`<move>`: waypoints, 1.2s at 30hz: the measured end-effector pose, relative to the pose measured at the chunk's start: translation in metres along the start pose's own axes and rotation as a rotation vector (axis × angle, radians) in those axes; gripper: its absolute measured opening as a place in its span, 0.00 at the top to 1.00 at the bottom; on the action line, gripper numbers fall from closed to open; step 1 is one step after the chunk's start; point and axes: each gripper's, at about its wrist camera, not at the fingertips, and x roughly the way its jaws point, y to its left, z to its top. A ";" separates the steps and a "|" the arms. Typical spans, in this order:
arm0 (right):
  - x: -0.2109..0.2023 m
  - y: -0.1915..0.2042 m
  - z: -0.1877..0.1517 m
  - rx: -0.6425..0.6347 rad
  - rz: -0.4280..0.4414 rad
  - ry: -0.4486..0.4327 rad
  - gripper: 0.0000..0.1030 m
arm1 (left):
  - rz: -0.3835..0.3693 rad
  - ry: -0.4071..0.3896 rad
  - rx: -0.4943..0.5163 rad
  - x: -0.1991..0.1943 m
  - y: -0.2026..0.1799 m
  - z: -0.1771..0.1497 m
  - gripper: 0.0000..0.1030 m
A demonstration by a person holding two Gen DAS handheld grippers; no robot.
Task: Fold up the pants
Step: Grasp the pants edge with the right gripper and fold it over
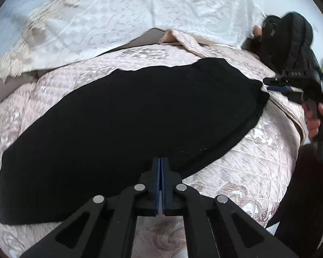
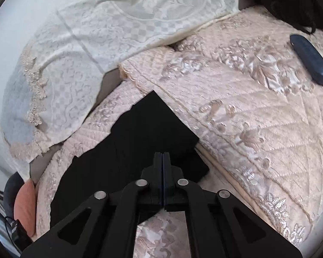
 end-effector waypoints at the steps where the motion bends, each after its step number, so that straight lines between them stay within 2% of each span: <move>1: 0.002 -0.002 -0.001 0.006 -0.001 0.005 0.62 | 0.003 0.000 -0.001 0.000 0.000 0.000 0.95; 2: 0.005 -0.003 0.000 0.011 0.011 0.011 0.50 | 0.008 0.005 0.005 0.000 -0.001 -0.001 0.93; 3: 0.006 -0.003 0.000 0.010 0.019 0.013 0.50 | 0.005 0.011 0.014 0.001 -0.002 -0.001 0.84; 5: 0.012 -0.001 0.004 0.006 0.002 0.015 0.50 | -0.020 0.015 0.034 0.003 -0.008 0.000 0.54; 7: 0.019 0.000 0.007 0.005 -0.011 0.024 0.50 | -0.042 0.016 0.057 0.006 -0.014 0.002 0.48; 13: 0.032 0.000 0.014 0.015 -0.049 0.039 0.50 | -0.029 0.018 0.098 0.015 -0.023 0.008 0.47; 14: 0.030 0.001 0.013 0.009 -0.048 0.032 0.59 | -0.029 0.019 0.096 0.016 -0.023 0.010 0.49; 15: 0.027 0.002 0.014 0.002 -0.049 0.022 0.80 | -0.032 0.012 0.100 0.015 -0.023 0.011 0.51; 18: 0.017 0.003 0.015 -0.006 -0.027 -0.008 0.90 | -0.046 0.011 0.118 0.015 -0.026 0.011 0.69; 20: 0.012 0.006 0.016 -0.017 -0.022 -0.021 0.92 | -0.047 0.012 0.131 0.016 -0.028 0.009 0.92; 22: 0.007 0.009 0.017 -0.018 -0.011 -0.029 0.92 | -0.046 0.005 0.134 0.013 -0.029 0.008 0.96; 29: -0.015 0.009 0.016 -0.003 0.026 -0.062 0.93 | -0.120 -0.012 0.054 -0.007 -0.017 0.005 0.99; 33: 0.008 -0.015 0.005 0.039 -0.026 0.003 0.93 | -0.152 0.045 0.011 0.012 -0.011 -0.006 0.99; 36: 0.014 -0.024 0.002 0.068 -0.016 0.012 0.93 | -0.181 0.038 -0.033 0.008 -0.005 -0.008 0.99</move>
